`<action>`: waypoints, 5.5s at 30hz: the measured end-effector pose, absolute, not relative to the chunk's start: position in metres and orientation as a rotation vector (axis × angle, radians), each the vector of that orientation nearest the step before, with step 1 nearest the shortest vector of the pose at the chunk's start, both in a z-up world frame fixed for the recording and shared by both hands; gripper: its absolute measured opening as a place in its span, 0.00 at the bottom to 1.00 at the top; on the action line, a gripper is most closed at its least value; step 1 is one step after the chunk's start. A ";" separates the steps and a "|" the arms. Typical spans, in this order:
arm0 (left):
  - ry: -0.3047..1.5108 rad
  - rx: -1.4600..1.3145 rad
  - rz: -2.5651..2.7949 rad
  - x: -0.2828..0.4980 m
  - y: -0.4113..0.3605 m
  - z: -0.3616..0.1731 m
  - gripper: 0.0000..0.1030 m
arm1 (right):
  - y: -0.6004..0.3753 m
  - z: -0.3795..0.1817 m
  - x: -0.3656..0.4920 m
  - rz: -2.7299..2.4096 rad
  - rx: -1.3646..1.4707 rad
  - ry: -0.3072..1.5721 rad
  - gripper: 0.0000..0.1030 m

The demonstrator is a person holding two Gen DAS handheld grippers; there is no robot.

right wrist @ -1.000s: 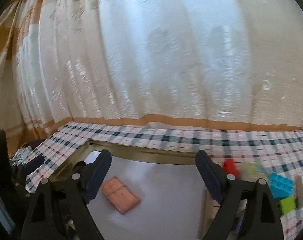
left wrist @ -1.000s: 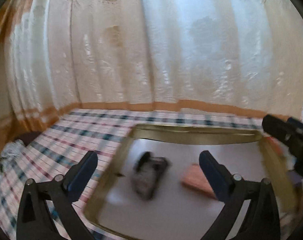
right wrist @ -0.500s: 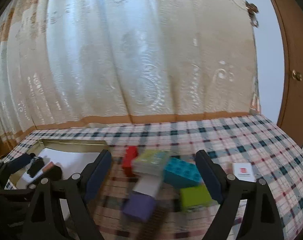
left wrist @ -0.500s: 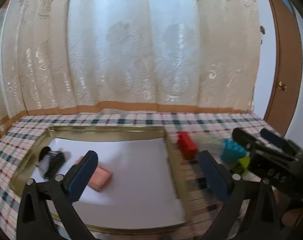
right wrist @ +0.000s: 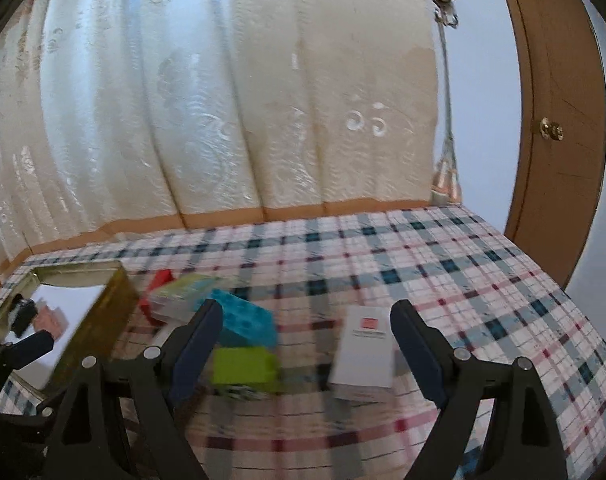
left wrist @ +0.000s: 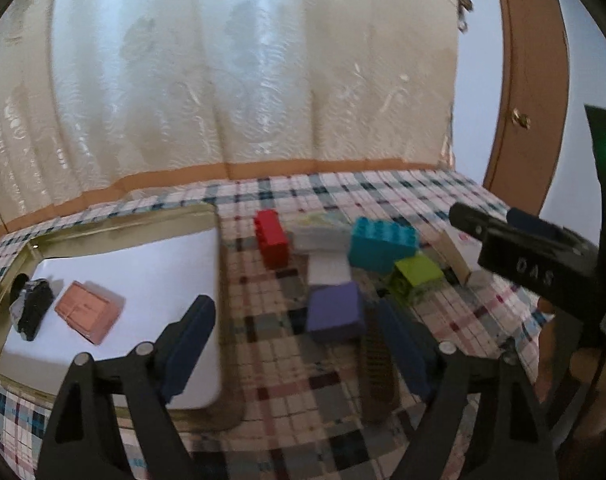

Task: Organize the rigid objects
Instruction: 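Withdraw both open tools from the tray back toward the object pile, then grasp the brown comb with the left tool while the right grasps the white Oriental Club box, then lift the comb with the left tool while the right lifts the white box toward the tray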

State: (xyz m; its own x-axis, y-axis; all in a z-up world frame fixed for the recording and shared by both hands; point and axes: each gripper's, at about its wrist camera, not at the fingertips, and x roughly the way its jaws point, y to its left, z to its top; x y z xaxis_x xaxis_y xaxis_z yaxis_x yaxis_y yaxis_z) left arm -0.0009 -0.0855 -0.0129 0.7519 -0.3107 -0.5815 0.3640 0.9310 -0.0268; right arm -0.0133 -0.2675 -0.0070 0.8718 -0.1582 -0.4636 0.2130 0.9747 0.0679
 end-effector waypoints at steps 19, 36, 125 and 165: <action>0.768 0.227 -0.397 -0.003 -0.138 -0.037 0.59 | -0.324 -0.025 -0.023 -0.231 0.183 0.561 0.56; 0.878 0.137 -0.468 0.013 -0.149 -0.048 0.23 | -0.340 -0.030 -0.021 -0.267 0.251 0.596 0.56; 0.615 0.054 -0.453 0.005 -0.106 0.000 0.23 | -0.255 -0.018 -0.036 -0.154 0.268 0.480 0.43; 0.583 0.033 -0.362 0.009 -0.062 0.009 0.23 | -0.224 -0.012 -0.032 -0.168 0.196 0.442 0.43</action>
State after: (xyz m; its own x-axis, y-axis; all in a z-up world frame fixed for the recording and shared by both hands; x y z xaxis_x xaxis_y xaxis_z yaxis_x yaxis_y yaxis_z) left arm 0.0093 -0.0624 0.0087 0.7735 -0.3254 -0.5438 0.3438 0.9363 -0.0712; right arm -0.0324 -0.2235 -0.0125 0.8907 -0.1184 -0.4388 0.2030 0.9675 0.1511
